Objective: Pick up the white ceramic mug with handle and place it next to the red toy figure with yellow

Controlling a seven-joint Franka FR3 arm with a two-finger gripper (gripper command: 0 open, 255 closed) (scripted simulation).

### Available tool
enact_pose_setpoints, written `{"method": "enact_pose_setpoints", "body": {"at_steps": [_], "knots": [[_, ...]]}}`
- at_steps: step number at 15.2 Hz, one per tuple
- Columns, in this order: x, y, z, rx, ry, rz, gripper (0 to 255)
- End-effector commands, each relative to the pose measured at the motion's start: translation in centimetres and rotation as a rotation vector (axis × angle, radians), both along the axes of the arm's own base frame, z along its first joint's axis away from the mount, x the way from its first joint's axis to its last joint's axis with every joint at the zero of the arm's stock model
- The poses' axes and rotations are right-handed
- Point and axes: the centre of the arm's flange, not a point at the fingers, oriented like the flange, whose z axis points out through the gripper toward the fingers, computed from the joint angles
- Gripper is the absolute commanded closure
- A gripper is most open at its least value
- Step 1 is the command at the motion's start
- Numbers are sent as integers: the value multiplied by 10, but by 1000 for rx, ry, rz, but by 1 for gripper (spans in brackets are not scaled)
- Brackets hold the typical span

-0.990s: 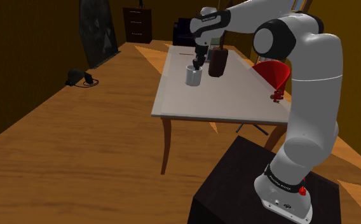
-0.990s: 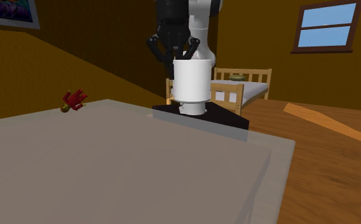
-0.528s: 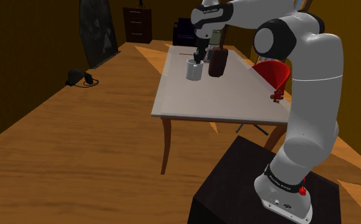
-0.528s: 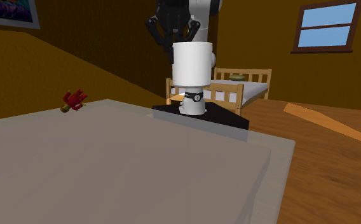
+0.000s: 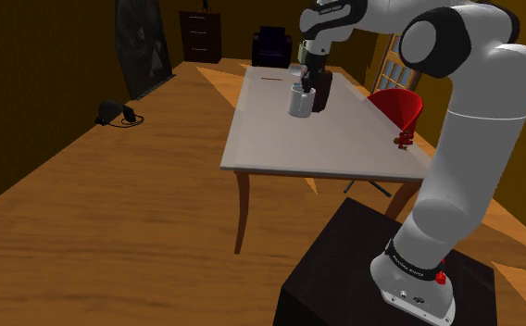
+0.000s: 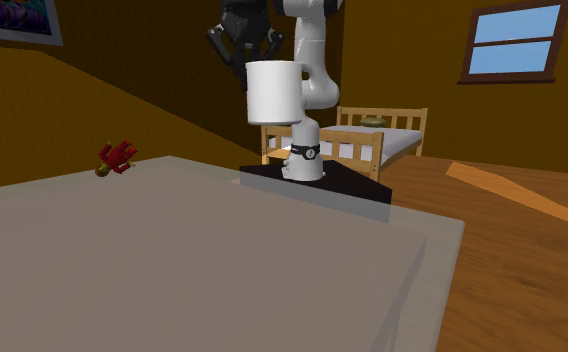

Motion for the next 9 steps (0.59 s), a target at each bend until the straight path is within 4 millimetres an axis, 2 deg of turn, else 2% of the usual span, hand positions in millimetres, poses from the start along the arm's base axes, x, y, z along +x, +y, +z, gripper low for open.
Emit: {"method": "enact_pose_setpoints", "body": {"at_steps": [1, 9], "knots": [[-26, -12, -4, 0, 0, 1, 255], [-123, -53, -3, 0, 0, 1, 255]]}}
